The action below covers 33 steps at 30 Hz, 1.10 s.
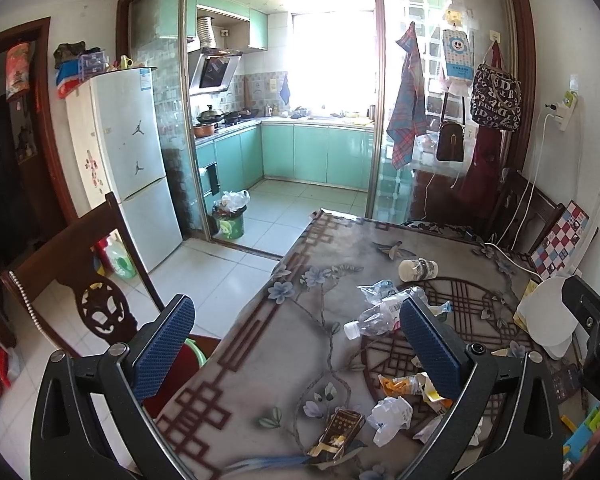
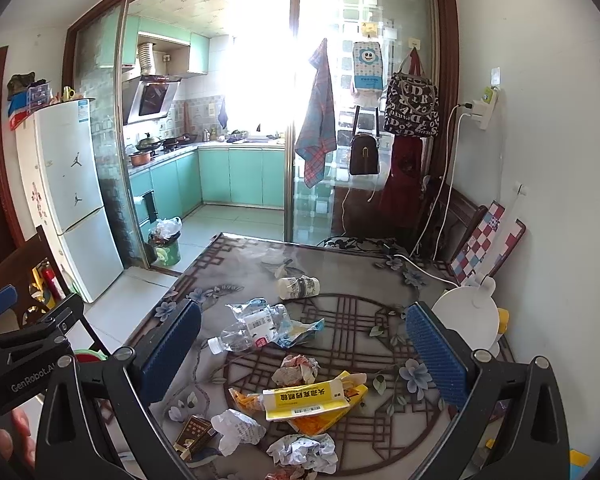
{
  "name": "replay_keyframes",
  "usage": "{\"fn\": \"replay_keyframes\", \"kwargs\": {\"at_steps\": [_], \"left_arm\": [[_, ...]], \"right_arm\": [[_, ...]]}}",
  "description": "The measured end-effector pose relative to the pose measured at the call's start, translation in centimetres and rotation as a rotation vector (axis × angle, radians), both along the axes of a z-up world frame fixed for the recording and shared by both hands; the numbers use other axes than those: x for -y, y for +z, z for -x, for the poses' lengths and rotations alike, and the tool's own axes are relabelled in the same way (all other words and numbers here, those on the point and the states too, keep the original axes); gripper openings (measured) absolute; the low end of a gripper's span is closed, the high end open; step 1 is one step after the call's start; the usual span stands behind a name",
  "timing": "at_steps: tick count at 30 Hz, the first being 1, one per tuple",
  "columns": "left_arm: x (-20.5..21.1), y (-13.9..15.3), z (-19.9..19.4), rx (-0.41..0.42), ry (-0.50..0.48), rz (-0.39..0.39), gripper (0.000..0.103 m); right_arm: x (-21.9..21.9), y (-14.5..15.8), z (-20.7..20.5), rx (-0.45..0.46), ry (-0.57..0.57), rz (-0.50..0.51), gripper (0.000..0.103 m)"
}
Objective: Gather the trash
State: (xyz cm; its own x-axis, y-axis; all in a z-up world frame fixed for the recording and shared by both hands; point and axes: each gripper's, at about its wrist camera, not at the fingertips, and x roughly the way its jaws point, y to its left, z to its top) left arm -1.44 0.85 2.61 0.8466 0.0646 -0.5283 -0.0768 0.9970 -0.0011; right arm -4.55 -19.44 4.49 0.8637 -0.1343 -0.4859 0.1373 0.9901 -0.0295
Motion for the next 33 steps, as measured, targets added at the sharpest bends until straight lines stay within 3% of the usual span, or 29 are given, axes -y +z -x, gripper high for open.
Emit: {"fn": "replay_keyframes", "kwargs": {"at_steps": [20, 25, 30, 33], "left_arm": [[0.1, -0.2, -0.6, -0.009, 0.004, -0.007, 0.103], [0.0, -0.7, -0.9, -0.019, -0.002, -0.007, 0.103], [-0.4, -2.8, -1.4, -0.056, -0.062, -0.005, 0.103], [-0.8, -5.8, -1.7, -0.116, -0.153, -0.001, 0.103]], "right_arm": [[0.2, -0.6, 0.0, 0.010, 0.002, 0.008, 0.103], [0.2, -1.6, -0.5, -0.029, 0.002, -0.013, 0.103], [1.0, -3.3, -1.0, -0.063, -0.001, -0.029, 0.103], [1.7, -5.4, -1.1, -0.110, 0.009, -0.058, 0.103]]}}
